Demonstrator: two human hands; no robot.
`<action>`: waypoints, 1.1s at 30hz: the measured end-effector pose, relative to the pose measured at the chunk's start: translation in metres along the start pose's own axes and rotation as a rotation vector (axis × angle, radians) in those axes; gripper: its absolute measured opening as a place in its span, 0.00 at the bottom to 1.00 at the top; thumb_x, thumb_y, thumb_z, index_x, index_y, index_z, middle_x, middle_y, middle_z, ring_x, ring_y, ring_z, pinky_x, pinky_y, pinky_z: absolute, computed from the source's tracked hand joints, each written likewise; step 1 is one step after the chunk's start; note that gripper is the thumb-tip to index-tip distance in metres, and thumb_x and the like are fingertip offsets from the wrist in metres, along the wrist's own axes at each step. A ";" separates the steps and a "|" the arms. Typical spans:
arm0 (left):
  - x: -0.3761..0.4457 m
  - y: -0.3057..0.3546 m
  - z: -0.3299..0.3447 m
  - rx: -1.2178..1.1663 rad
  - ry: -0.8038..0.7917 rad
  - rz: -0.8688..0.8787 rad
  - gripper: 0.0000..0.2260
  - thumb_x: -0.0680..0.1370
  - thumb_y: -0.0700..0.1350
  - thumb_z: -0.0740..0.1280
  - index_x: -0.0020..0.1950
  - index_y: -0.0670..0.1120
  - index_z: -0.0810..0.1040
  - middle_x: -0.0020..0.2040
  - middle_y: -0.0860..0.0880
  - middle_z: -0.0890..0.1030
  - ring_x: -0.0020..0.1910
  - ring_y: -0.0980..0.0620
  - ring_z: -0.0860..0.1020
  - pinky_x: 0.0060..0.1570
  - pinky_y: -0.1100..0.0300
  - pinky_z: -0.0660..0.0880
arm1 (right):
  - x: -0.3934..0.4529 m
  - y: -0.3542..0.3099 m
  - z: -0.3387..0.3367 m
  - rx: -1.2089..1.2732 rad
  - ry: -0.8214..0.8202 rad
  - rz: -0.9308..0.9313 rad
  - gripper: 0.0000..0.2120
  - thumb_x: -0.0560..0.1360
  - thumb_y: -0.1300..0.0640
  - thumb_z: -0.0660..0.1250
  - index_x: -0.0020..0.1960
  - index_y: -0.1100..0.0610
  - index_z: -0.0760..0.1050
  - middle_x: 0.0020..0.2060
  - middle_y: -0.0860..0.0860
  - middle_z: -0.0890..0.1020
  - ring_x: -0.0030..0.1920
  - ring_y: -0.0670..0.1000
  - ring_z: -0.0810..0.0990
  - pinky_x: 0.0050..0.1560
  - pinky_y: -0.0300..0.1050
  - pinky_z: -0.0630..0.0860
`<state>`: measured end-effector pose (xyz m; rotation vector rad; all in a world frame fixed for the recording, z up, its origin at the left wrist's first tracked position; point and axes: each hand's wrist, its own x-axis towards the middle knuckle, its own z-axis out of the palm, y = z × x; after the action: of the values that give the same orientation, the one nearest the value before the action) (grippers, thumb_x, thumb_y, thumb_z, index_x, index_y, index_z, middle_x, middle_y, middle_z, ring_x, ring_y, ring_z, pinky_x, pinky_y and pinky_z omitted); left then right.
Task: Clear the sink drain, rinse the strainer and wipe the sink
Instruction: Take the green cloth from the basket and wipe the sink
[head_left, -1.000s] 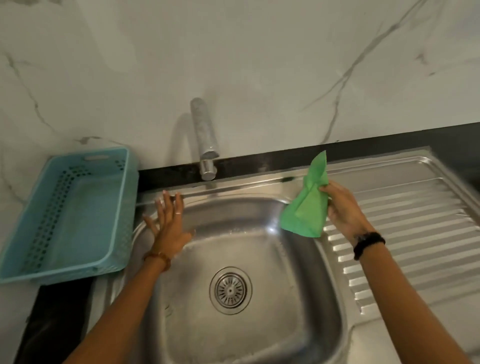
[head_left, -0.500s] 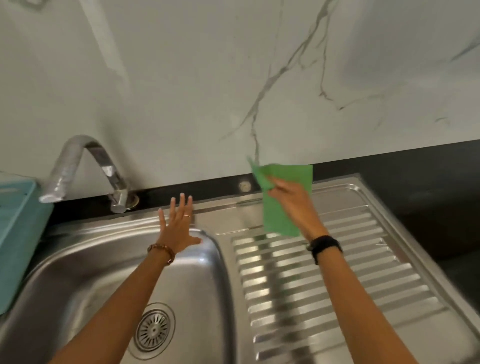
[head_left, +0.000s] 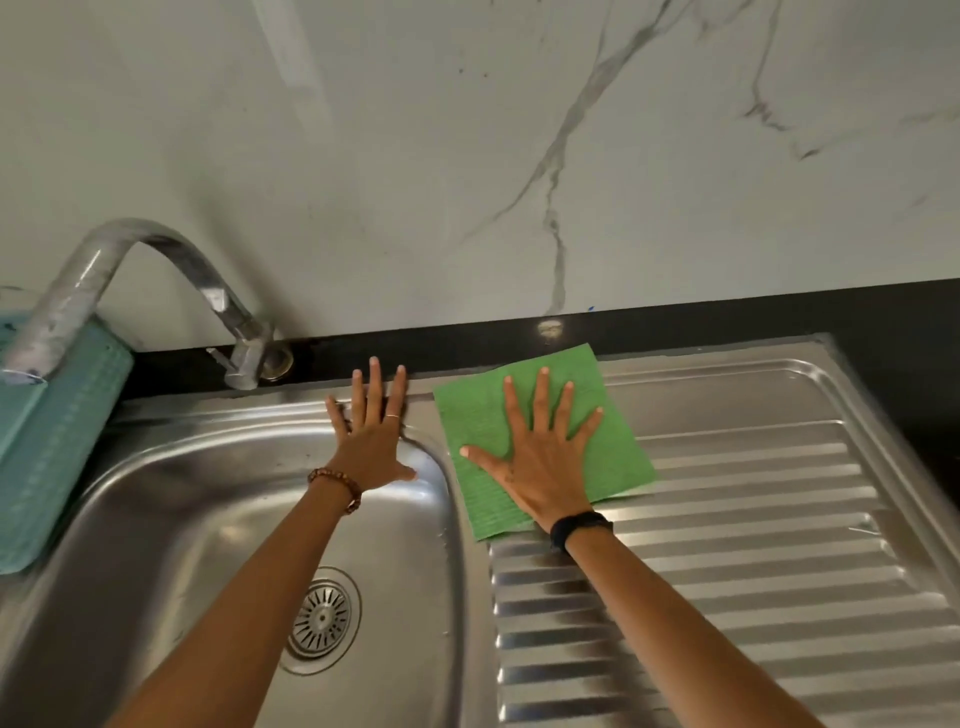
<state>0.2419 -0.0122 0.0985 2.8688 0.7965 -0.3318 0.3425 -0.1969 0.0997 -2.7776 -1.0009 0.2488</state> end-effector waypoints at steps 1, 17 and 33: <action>0.001 -0.002 0.001 -0.007 -0.005 0.007 0.58 0.63 0.59 0.75 0.68 0.53 0.28 0.67 0.47 0.24 0.68 0.42 0.27 0.65 0.34 0.35 | 0.002 -0.006 0.003 0.004 0.011 -0.023 0.47 0.63 0.23 0.36 0.75 0.47 0.34 0.73 0.58 0.34 0.73 0.68 0.38 0.64 0.74 0.32; -0.001 0.002 -0.010 -0.057 -0.084 -0.059 0.55 0.68 0.46 0.74 0.69 0.52 0.27 0.71 0.44 0.25 0.71 0.43 0.27 0.66 0.39 0.30 | 0.004 -0.077 0.015 0.063 0.016 -0.409 0.28 0.77 0.61 0.56 0.75 0.55 0.52 0.77 0.54 0.50 0.77 0.55 0.44 0.68 0.67 0.33; -0.002 0.002 -0.007 -0.062 -0.028 -0.030 0.54 0.69 0.40 0.72 0.70 0.51 0.27 0.73 0.41 0.27 0.71 0.40 0.29 0.65 0.37 0.31 | -0.020 0.051 -0.021 0.138 0.174 0.128 0.24 0.79 0.58 0.55 0.74 0.51 0.56 0.75 0.50 0.59 0.76 0.52 0.54 0.75 0.62 0.46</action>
<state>0.2423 -0.0131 0.1059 2.7904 0.8310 -0.3441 0.3633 -0.2503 0.1105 -2.6855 -0.7370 0.0868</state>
